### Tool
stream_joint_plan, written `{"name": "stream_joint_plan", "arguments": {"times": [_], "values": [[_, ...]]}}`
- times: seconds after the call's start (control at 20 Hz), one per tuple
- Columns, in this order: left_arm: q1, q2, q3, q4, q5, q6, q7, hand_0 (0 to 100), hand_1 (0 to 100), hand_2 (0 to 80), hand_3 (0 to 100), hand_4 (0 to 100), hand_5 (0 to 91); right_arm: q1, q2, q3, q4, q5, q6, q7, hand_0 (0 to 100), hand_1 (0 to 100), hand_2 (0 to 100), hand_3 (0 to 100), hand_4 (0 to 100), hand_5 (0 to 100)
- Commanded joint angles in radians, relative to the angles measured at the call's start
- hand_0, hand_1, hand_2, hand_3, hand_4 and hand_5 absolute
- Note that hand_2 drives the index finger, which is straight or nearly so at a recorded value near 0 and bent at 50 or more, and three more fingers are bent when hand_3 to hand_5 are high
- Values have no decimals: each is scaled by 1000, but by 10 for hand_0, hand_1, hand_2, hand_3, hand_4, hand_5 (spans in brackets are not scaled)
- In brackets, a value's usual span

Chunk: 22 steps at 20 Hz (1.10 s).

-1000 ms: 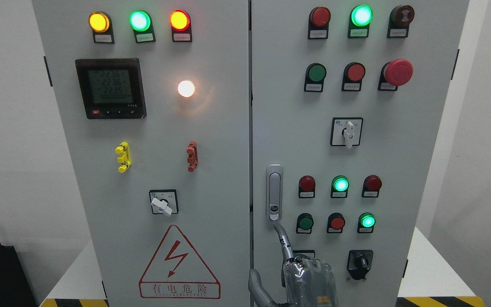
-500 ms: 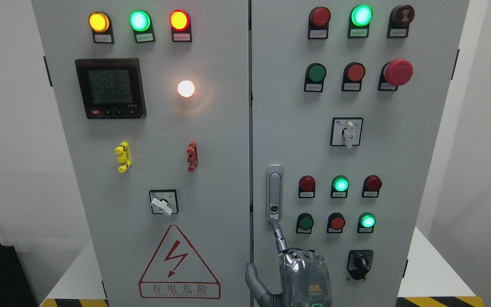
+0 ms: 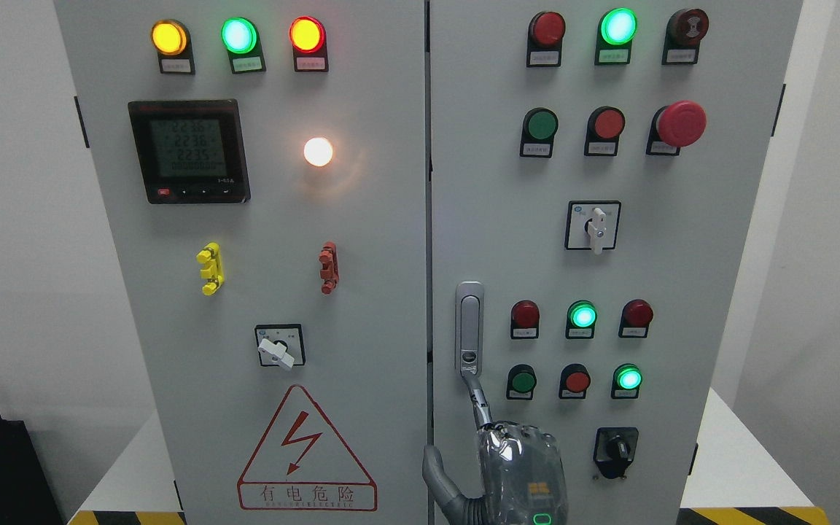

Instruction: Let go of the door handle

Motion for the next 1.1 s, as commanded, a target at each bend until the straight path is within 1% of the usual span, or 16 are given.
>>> {"name": "stream_joint_plan", "arguments": {"times": [0.0, 0.15, 0.55, 0.7, 1.05], "values": [[-26, -1, 17, 0, 0, 1, 0, 120, 389, 0, 0, 0, 0, -7, 1, -9, 16, -1, 2, 1, 433, 261, 0, 1000, 932, 1000], [-26, -1, 17, 0, 0, 1, 0, 120, 389, 0, 0, 0, 0, -12, 0, -21, 16, -1, 1, 1, 434, 260, 0, 1000, 932, 1000], [-26, -1, 17, 0, 0, 1, 0, 120, 389, 0, 0, 0, 0, -13, 0, -20, 19, -7, 1, 10, 435, 257, 0, 1000, 931, 1000], [-26, -1, 17, 0, 0, 1, 0, 120, 389, 0, 0, 0, 0, -25, 1, -20, 23, -6, 1, 10, 436, 256, 0, 1000, 931, 1000], [-26, -1, 17, 0, 0, 1, 0, 120, 389, 0, 0, 0, 0, -19, 1, -21, 26, -9, 1, 10, 438, 255, 0, 1000, 930, 1000]]}}
